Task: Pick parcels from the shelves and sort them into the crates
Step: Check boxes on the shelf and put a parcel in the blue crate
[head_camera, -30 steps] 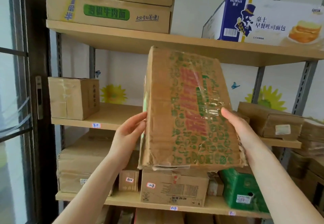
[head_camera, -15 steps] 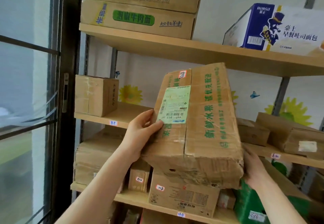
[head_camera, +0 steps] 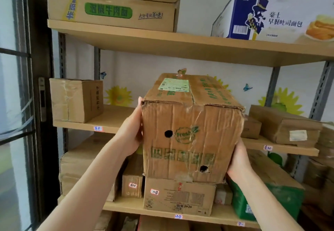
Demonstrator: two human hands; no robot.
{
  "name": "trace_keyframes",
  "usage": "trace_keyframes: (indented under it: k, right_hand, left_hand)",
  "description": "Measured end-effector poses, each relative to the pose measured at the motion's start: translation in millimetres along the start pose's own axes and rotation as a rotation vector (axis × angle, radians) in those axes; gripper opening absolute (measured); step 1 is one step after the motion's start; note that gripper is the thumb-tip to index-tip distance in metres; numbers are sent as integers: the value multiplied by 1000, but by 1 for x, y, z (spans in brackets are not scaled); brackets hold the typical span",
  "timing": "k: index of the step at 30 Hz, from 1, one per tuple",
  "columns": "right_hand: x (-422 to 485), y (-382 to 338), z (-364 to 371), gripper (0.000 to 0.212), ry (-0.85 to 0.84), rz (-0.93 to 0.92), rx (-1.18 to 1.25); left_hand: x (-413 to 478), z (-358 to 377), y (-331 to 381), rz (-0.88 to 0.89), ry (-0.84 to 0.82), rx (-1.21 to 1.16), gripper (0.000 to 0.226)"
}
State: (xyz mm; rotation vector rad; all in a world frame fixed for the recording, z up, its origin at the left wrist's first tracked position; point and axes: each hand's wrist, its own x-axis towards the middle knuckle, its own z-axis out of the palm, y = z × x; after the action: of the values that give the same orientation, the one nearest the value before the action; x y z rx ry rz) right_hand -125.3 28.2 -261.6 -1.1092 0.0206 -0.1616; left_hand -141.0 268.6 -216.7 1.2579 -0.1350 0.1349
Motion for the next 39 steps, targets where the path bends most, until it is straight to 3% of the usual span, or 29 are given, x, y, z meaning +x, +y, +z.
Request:
trace_keyframes:
  k: [3,6,12,23,26,28,29,30,32,35,37,39]
  right_hand:
    - [14,-14,2,40,3,-29,-38]
    - [44,-33,9,39,26,-68,-176]
    - [110,-40,22,52,69,16,-272]
    - [189,-27,31,44,44,69,-191]
    - [186,-24,26,44,-6,49,-261]
    - [182,-25,10,48,-41,-50,-398]
    - [175,-30,-4,47,-55,-186,-513]
    - [168,-39,-20,41,-39,-353,-648]
    - [160,-59,-56,32,94,-633,-898]
    - [180,-81,-106,33,250,-588,-1146]
    - [198,-82,-127,33,265,-519,-1323]
    - [209,-81,-138,34,256,-567,-1451]
  left_hand:
    - [19,21,-6,165,-11,36,51]
    - [35,34,-28,402,46,217,27]
    - [101,47,-37,288,129,334,53]
    - [169,48,-56,334,202,276,54]
    - [166,50,-64,401,357,380,52]
    - [150,58,-77,619,557,520,50]
    - [138,66,-85,796,588,528,47]
    - [127,76,-93,964,544,515,42]
    - [116,101,-112,1150,288,553,30]
    - [118,155,-133,1021,-85,784,34]
    - [130,193,-140,791,-140,884,44]
    - [150,223,-141,479,-83,853,49]
